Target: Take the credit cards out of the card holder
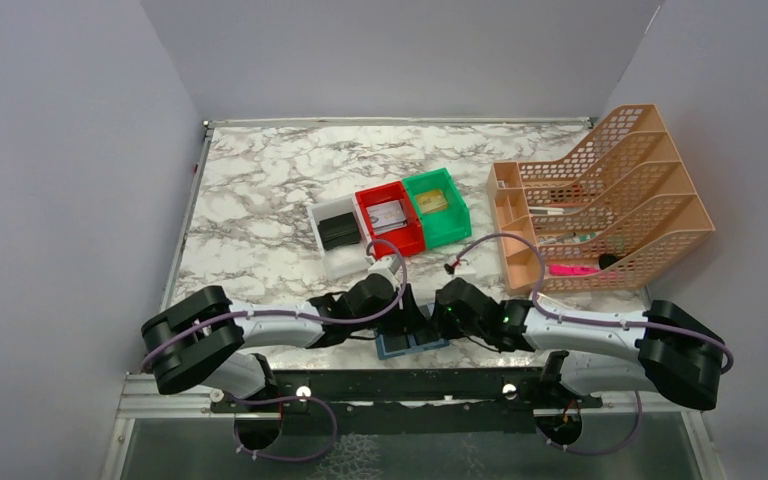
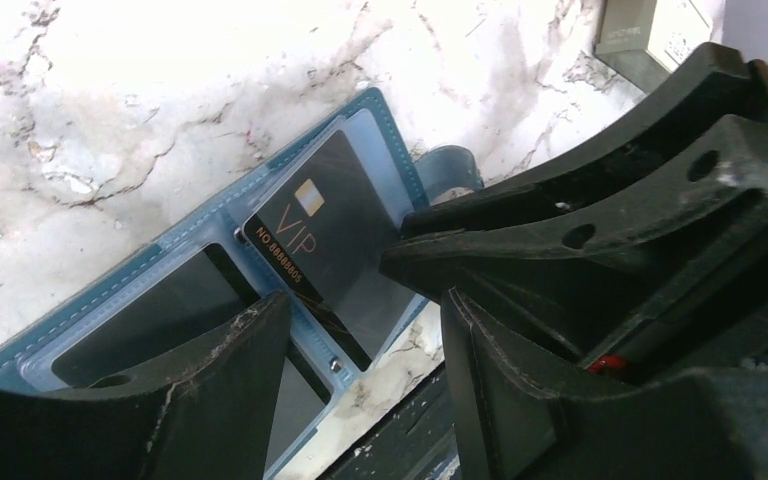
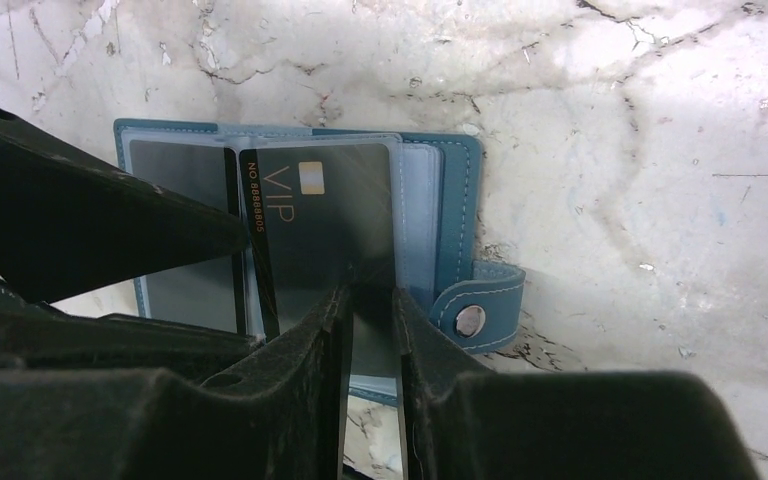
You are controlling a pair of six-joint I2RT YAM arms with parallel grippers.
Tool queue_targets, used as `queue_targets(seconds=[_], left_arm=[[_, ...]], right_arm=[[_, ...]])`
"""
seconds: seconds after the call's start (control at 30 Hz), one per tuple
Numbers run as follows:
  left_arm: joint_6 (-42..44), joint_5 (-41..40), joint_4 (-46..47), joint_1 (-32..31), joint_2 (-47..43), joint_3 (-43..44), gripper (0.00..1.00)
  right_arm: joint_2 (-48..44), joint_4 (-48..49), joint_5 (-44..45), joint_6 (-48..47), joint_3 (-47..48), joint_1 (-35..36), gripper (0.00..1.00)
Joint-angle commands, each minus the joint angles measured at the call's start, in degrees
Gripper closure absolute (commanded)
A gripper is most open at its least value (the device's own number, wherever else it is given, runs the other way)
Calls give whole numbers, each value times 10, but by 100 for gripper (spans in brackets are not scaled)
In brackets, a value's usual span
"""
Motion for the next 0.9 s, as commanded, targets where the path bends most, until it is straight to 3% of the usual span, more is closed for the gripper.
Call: queue_targets(seconds=[0.0,0.2,0.33,0.7,0.77,0.87], left_arm=[[-32,-10,12,-1,6,-14,41],[-43,-14,13,-1,13,-24,41],[-45,0,22,-2,29,-20,46],[-84,-14,58,-4,18,-54,71],[-91,-13,68,-6,19,-56,82],[-103,-25,96,-10,9,-71,90]], right_arm=[[12,-2,-13,16,-24,-1,74],[8,7,-24,19,-36,-1,75],[-1,15,-27,20,-43,-1,75],[-7,10,-26,20,-42,-1,75],[-8,10,-26,21,-42,-1,75],[-10,12,-27,23,-42,-1,75]])
